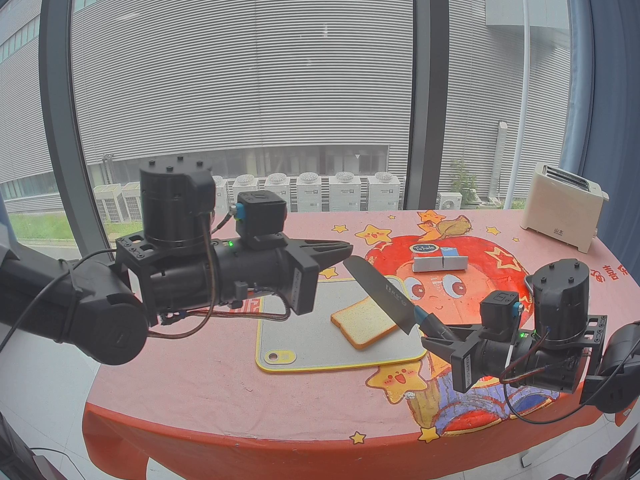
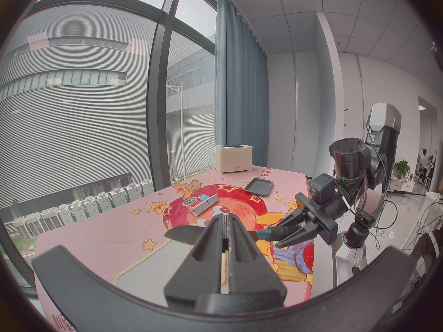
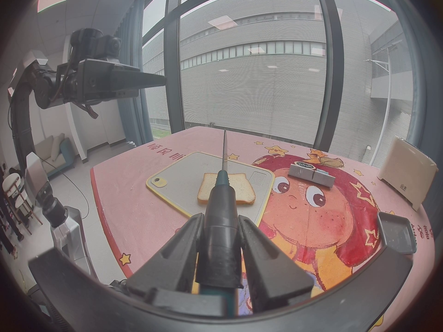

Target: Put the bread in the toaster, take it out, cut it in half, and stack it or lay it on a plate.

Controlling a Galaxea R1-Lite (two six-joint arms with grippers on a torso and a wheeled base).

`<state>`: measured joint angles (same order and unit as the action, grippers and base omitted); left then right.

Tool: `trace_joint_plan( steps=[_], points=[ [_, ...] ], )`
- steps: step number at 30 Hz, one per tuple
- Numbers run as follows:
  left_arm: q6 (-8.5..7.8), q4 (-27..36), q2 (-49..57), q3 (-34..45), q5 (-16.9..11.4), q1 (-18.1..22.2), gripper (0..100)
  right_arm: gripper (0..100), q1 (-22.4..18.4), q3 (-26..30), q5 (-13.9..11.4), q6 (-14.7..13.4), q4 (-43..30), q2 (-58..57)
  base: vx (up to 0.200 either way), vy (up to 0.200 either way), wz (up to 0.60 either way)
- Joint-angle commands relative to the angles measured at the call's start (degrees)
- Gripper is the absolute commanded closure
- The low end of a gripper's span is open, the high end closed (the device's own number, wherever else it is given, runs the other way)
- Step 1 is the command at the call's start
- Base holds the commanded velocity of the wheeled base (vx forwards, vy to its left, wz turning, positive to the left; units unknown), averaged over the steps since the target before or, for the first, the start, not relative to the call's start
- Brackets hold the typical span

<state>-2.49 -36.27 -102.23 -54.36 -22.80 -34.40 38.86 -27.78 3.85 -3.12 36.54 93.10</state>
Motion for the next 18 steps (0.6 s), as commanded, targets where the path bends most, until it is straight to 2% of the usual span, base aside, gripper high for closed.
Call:
trace_joint_plan(
  steps=[1,9,13,18],
  points=[
    [0.20,0.1,-3.9,-3.7,1.5,-2.2,100,100,-0.1,-0.5,0.0,0.0,0.0,2.2,0.000,0.000,0.00],
    [0.11,-0.2,-7.7,-6.5,2.1,-2.3,100,100,-0.1,-0.4,0.0,0.1,-0.1,1.8,0.000,0.000,0.00],
    [0.38,-4.0,-9.7,-6.6,2.2,-2.2,100,100,-0.1,-1.0,0.0,0.1,-0.1,2.0,0.000,0.000,0.00],
    [0.47,-5.5,-11.0,-6.7,2.7,-2.3,100,100,0.2,-1.5,0.0,0.0,-0.1,2.2,0.000,0.000,0.00]
  ],
)
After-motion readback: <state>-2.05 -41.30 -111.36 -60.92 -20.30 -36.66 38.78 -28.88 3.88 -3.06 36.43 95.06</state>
